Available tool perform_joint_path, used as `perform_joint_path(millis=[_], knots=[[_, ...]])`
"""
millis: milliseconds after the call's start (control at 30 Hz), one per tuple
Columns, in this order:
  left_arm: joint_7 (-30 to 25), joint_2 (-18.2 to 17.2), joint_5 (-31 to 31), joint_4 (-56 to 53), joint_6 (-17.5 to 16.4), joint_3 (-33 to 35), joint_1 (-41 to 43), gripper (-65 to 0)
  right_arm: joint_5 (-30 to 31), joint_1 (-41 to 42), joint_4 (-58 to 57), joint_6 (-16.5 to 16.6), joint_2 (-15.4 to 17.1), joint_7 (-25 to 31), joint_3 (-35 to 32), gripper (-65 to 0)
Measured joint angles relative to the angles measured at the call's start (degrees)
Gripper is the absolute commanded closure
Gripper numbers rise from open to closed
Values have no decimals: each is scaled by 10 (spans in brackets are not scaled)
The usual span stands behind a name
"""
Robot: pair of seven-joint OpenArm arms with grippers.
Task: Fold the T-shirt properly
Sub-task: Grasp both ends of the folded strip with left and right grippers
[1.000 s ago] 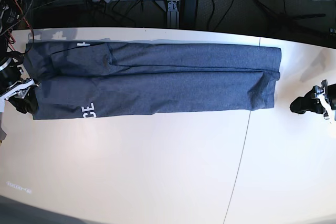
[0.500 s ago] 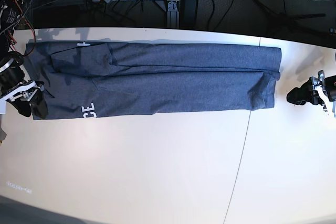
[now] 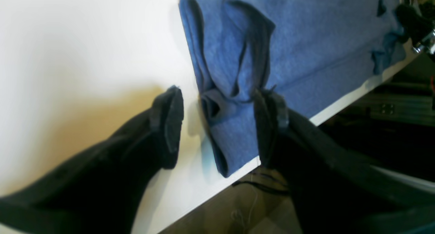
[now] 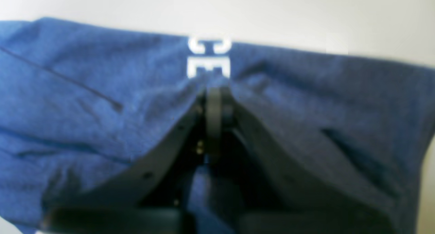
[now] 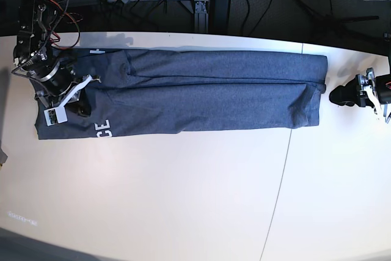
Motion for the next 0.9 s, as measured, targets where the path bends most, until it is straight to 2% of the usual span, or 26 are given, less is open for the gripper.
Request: perform_joint_path(millis=[100,233,367,633,900], knots=[[0,0,0,0,0,0,2,-440,0,0,-18,0,0,2,0,0],[-11,4,1,0,0,1,10,-441,7,0,-30,0,0,3,0,0],[-13,22,3,0,0,12,12,-441,29,0,-30,0,0,3,0,0],[-16,49,4,0,0,31,16,-441,30,1,-30,0,0,2,0,0],[-50,68,20,0,0,32,14,-441,30,1,-30,0,0,2,0,0]])
